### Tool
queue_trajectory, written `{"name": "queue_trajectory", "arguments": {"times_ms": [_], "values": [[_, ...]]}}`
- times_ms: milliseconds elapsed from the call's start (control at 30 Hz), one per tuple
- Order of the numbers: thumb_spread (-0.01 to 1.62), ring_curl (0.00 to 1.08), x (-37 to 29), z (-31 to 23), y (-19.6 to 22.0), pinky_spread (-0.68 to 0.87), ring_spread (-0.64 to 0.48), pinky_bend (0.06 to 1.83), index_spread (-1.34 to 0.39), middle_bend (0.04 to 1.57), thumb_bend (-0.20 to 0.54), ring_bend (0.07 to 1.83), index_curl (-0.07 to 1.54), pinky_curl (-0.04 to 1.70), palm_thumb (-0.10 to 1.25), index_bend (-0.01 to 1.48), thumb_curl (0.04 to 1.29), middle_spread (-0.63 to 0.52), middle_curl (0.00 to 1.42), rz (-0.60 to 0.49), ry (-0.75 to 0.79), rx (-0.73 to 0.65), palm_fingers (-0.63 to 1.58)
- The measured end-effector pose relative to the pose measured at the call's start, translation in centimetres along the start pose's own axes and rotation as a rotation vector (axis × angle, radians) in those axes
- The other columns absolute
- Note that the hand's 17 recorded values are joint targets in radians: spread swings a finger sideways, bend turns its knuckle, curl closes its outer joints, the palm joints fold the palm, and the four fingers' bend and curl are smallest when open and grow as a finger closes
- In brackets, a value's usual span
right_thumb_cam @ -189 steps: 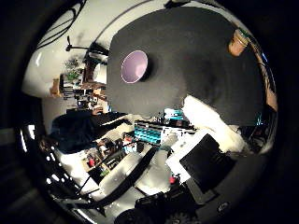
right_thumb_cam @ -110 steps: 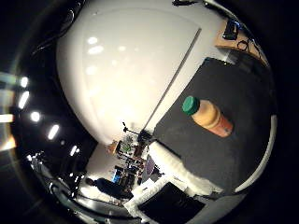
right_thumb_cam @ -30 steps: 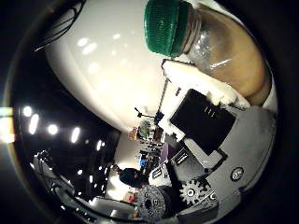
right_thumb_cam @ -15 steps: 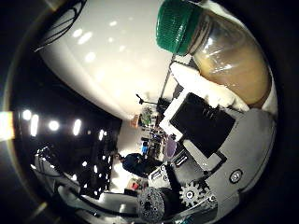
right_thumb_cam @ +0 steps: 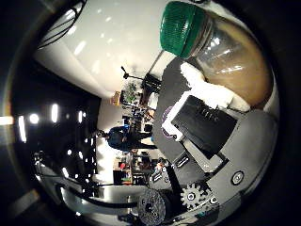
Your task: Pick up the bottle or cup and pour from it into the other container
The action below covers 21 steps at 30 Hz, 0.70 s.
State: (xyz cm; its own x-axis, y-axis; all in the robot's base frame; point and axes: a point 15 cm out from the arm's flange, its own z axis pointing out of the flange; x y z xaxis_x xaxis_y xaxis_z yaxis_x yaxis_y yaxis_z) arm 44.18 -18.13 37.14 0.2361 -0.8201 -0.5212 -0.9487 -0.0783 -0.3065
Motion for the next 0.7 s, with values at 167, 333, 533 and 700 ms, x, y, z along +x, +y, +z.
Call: {"name": "queue_trajectory", "arguments": {"times_ms": [167,333,533,700], "values": [[0.45,0.69,-4.3,0.9,-0.4,-0.20,-0.19,1.40,-0.18,1.33,-0.018,1.42,0.77,0.71,1.13,1.19,0.94,-0.12,0.76,-0.074,0.081,-0.093,1.13],[0.44,0.69,-8.1,2.0,-0.4,-0.21,-0.19,1.38,-0.18,1.33,-0.020,1.43,0.77,0.74,1.12,1.19,0.95,-0.12,0.77,-0.102,0.142,-0.166,1.13],[0.43,0.70,-12.0,3.9,-0.3,-0.21,-0.19,1.36,-0.18,1.33,-0.019,1.42,0.78,0.77,1.11,1.19,0.96,-0.12,0.77,-0.146,0.232,-0.270,1.13],[0.41,0.71,-14.6,5.6,0.0,-0.21,-0.20,1.36,-0.18,1.34,-0.021,1.40,0.78,0.79,1.10,1.20,0.96,-0.12,0.77,-0.184,0.353,-0.374,1.12]]}}
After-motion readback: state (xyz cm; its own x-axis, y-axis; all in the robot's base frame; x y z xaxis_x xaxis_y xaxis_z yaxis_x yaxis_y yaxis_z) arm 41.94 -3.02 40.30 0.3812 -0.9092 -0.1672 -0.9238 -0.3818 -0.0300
